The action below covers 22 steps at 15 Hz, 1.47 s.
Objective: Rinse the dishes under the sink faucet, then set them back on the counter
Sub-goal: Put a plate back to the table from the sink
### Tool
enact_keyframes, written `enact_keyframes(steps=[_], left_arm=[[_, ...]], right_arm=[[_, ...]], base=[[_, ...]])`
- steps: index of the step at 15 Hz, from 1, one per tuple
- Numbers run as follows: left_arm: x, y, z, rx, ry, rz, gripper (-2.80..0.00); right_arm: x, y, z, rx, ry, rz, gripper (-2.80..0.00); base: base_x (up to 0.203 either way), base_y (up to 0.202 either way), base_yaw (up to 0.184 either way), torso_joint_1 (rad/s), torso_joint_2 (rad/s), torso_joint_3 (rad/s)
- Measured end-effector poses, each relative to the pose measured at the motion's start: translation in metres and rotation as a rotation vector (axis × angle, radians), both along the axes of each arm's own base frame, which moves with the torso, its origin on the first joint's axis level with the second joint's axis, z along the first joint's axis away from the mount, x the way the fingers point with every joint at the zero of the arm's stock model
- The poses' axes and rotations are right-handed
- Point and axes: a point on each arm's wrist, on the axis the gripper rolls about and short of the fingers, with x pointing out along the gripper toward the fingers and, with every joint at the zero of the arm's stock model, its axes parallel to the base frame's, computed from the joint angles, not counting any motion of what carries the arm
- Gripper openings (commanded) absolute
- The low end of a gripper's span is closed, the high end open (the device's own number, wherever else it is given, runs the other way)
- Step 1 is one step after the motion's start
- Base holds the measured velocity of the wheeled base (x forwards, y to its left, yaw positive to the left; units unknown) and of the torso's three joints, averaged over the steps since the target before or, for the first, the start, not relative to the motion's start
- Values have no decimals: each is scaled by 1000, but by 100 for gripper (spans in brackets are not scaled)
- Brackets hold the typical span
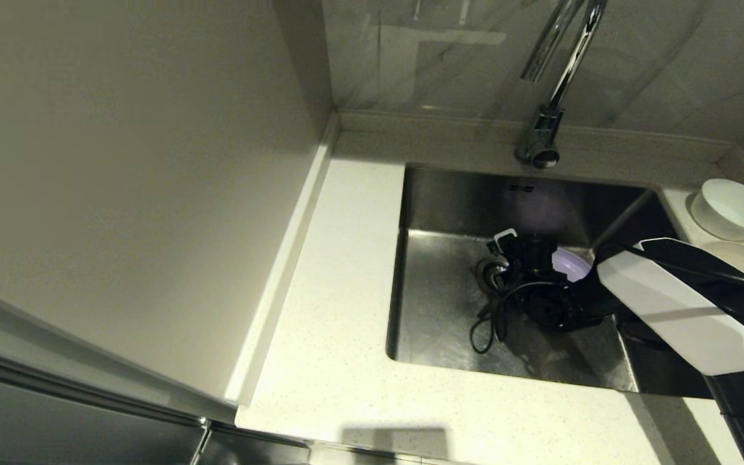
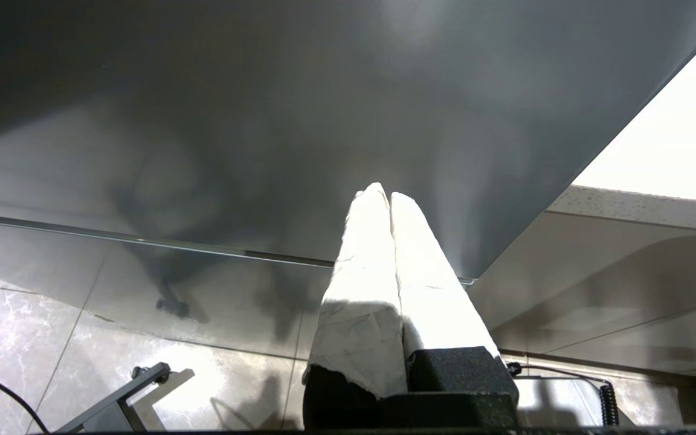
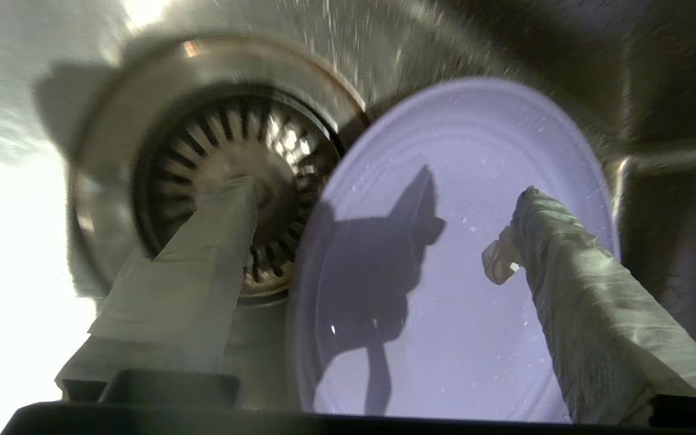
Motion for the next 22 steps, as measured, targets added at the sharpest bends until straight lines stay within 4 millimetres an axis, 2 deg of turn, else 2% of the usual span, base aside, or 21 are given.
enact_keyframes(steps=[2,3,10,14,17,22], left_arm=[[0,0,0,0,0,0,-280],[0,0,0,1,0,0,-280],[0,0,0,0,0,0,-280],[0,0,0,0,0,0,-280],[0,0,0,0,0,0,-280],[0,0,0,1,0,0,-280]], right_arm=[[4,-6,-4,-2,8,-15,0],[5,-9,-6,-3,11,-20,-280],[5,-16,-12,-6,28,-31,-280],[-3,-18,-1,6,26,-33,-280],[-27,-14,7,50,54,-40,-280],[-76,14,50,134,19,19,-280]], base=[[0,0,0,0,0,0],[0,0,0,0,0,0],[0,0,0,0,0,0],[0,0,0,0,0,0],[0,0,0,0,0,0],[0,0,0,0,0,0]])
